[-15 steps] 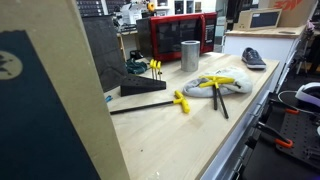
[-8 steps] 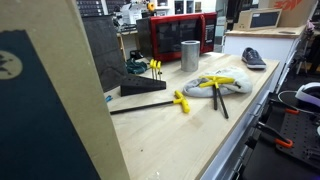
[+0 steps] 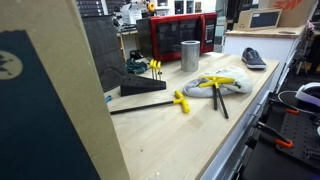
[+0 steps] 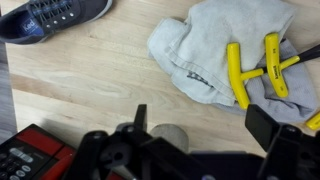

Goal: Put the things with the yellow handle on the stand

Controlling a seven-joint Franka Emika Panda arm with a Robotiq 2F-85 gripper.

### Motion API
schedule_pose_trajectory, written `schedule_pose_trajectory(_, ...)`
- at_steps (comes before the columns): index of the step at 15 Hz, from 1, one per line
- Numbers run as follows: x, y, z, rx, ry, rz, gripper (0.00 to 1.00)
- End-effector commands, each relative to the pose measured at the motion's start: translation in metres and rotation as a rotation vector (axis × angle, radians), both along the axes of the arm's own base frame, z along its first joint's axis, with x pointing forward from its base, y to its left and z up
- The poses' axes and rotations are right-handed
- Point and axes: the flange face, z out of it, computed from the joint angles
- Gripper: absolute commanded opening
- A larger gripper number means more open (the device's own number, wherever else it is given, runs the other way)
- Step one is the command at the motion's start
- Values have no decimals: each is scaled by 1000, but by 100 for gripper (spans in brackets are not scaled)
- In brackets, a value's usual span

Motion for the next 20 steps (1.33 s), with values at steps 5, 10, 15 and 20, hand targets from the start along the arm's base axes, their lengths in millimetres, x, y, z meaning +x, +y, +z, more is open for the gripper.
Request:
schedule_pose_trajectory(5,0,0,1,0,1,0,100)
schedule_pose_trajectory(10,0,0,1,0,1,0,100)
schedule_pose_trajectory(15,0,0,1,0,1,0,100)
schedule_pose_trajectory(20,-3,9,-3,-1,-2,19,100)
